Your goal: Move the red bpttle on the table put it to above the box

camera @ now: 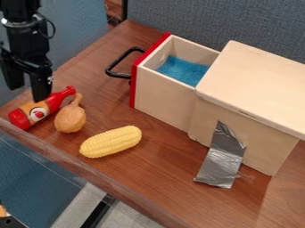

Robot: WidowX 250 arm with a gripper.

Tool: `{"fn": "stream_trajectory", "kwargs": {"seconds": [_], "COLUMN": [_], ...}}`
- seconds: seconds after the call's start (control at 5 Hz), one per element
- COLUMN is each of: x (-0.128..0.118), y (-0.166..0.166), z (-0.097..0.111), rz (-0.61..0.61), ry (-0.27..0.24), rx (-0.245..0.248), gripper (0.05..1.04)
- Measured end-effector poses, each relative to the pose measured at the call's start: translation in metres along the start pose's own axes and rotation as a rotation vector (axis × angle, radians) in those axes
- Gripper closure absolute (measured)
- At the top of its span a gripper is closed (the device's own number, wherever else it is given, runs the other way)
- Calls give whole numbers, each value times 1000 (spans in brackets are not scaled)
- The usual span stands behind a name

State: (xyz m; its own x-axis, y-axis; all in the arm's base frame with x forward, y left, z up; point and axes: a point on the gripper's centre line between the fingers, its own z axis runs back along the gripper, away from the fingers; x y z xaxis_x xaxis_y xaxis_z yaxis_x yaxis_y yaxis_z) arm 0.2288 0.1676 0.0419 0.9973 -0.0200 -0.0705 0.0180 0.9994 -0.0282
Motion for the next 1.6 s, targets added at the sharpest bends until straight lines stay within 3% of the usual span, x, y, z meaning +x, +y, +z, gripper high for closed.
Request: {"fn": "stream_trajectory", "kwargs": {"seconds": [0.4,0.6,0.8,1.0,1.2,1.4,1.6], "x": [-21,-22,-25,-20,-19,-20,-22], "y": [-12,-6,0,3,0,-12,-27], "z": [-17,-24,-39,-41,-41,-38,-9], "rz": [-78,-58,11,49,66,96,117], "ry": [33,46,74,59,59,73,37], "rx": [-36,-22,23,117,100,6,-59], "gripper": [83,83,137,390,424,424,425]}}
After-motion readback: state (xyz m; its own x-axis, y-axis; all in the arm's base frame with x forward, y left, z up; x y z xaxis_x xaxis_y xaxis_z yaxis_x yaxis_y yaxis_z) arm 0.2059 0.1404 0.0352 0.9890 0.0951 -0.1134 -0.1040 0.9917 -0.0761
